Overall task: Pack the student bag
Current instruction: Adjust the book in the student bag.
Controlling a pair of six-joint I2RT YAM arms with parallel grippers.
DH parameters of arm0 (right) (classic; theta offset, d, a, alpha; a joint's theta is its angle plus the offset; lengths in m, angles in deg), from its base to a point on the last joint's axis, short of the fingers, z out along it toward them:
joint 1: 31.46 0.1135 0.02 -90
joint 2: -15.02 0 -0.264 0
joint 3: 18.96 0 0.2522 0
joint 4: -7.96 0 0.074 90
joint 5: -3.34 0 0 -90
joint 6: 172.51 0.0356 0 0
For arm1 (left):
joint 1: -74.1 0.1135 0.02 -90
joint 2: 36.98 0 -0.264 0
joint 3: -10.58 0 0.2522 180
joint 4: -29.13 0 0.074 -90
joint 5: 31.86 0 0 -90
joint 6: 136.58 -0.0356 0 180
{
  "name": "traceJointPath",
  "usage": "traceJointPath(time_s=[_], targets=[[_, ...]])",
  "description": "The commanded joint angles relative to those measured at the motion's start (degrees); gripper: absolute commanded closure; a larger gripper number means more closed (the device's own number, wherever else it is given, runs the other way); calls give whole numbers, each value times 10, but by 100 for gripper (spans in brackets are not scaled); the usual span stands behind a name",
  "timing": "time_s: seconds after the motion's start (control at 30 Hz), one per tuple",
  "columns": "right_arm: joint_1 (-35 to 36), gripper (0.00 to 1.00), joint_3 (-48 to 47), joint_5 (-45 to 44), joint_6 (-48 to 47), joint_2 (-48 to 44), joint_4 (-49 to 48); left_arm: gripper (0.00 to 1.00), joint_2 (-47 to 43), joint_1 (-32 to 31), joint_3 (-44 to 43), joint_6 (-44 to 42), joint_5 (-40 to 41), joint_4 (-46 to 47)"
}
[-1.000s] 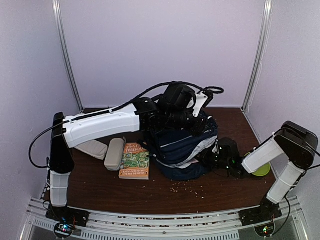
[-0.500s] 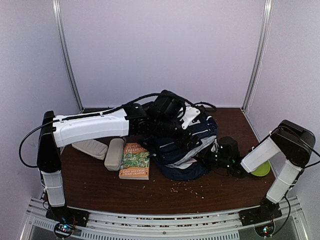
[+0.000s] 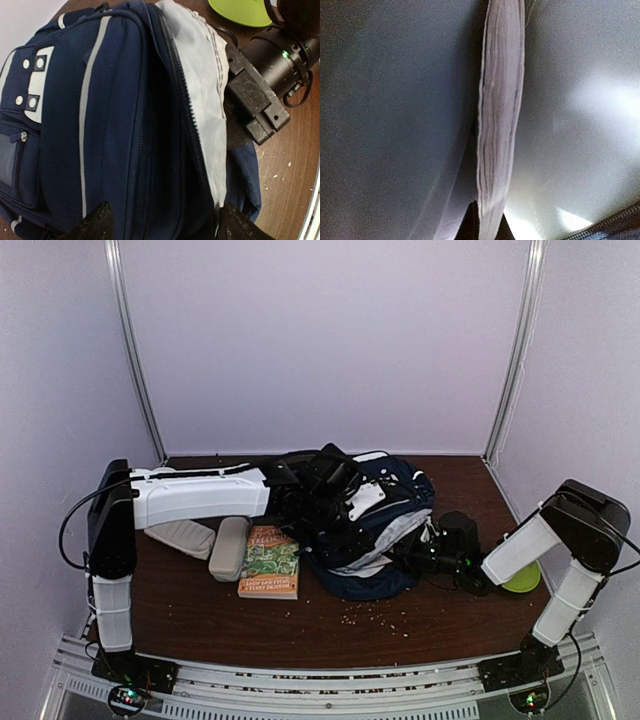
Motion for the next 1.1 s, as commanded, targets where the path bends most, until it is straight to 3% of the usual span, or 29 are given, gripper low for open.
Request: traceJointPath(time_s=[0.0,0.2,0.3,0.47,0.57,0.8,1.07], targets=[[0,100,-14,23,-20,-21,-29,29,31,4,-24,-9,-57,3],[0,100,-19,24,-25,-33,-15,30,44,3,-26,0,-85,6],[0,100,-26,24,-27,-41,-4,37,51,3,-34,1,-93,-1],[0,100,-37,28,-33,-58,26,68,51,3,-30,5,-78,8],[0,100,-45,34,-46,-77,57,100,40,3,-28,7,-61,15],[0,100,-50,64,-74,-127,110,100,-63,3,9,30,35,68],[0,100,-40,-6,-22,-144,57,100,-135,3,10,74,23,126]])
